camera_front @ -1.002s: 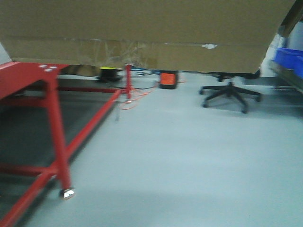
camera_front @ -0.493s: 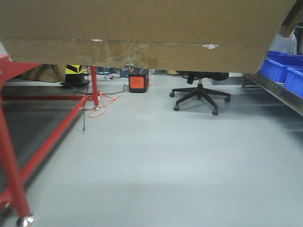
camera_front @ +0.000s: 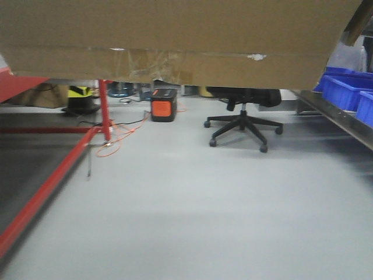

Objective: Stack two boxes on right shelf middle
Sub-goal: 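Drive the base to the steel shelf with blue bins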

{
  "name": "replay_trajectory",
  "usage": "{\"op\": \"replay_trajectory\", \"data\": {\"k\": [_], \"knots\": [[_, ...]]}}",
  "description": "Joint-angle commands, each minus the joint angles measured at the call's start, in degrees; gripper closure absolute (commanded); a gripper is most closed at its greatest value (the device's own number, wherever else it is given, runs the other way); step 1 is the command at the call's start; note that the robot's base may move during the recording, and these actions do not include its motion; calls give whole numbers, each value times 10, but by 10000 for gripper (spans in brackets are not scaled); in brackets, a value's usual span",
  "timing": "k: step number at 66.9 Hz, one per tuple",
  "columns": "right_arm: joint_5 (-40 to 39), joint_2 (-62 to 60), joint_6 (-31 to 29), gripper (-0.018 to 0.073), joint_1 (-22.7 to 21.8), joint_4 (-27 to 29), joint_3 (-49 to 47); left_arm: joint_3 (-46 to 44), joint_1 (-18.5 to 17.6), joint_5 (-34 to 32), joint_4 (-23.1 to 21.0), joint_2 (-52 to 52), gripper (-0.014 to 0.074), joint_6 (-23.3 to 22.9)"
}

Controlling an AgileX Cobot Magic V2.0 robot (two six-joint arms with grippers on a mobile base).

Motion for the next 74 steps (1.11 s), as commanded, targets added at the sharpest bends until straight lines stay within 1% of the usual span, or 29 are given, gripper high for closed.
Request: {"op": "replay_trajectory", "data": {"k": [1,34,54,74], "knots": [[-25,-8,-4,721,-4,-16,-5,-7,0,-25,0,-8,707,-5],[-29,-8,-4,721,-4,-16,-5,-7,0,-25,0,-8,707,-5],[-88,-8,-4,721,-4,-16,-5,-7,0,-25,0,-8,707,-5],[-131,-8,-4,721,-4,-16,-5,-7,0,-25,0,-8,707,-5]]}}
